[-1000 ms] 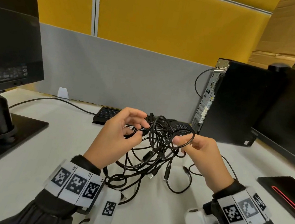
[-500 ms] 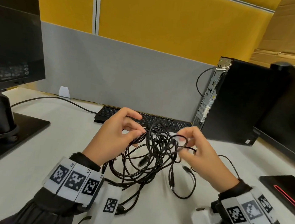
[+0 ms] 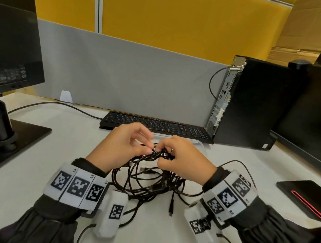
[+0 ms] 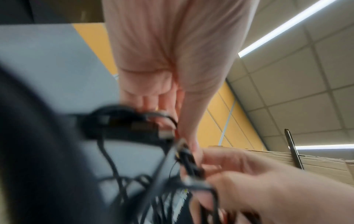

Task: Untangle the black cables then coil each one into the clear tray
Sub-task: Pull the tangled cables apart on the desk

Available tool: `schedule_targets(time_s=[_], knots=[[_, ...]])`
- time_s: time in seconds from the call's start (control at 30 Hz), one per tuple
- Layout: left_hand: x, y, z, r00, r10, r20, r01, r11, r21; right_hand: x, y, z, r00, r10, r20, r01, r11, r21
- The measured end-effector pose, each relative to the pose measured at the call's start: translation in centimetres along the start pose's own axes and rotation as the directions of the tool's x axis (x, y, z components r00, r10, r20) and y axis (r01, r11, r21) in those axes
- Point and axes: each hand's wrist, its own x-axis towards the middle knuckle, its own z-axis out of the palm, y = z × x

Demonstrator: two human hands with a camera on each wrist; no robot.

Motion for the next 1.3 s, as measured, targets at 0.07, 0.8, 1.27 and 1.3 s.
schedule_targets(time_s=[0.07,0.8,1.27,1.3], knots=[[-0.1,0.0,-0.5,0.994,-0.029,0.109,0.014,0.991,0.135,-0.2,0.2,0.1,1.000,-0.013,-0.006,0.014,0.999,0.050],[0.2,1.1,-2.2,0.962,-0.188,-0.199,0.042,0.819,-0.572,-2.6,3.9,-2.1,0.988,0.052,0.145,-0.039,0.995,-0.088],[-1.3,2.4,-0.7,0.975,0.218,-0.040,-0.197,0.936,0.290,-2.4,1.9,-2.2,0.999,-0.038,-0.005,0.033,0.923,-0.383],[-1.2,2.2,-0.7,0.974,0.221,-0.051,-0.193,0.927,0.322,-2.3,2.1,-2.1,1.000,-0.024,0.006,0.025,0.931,-0.365]])
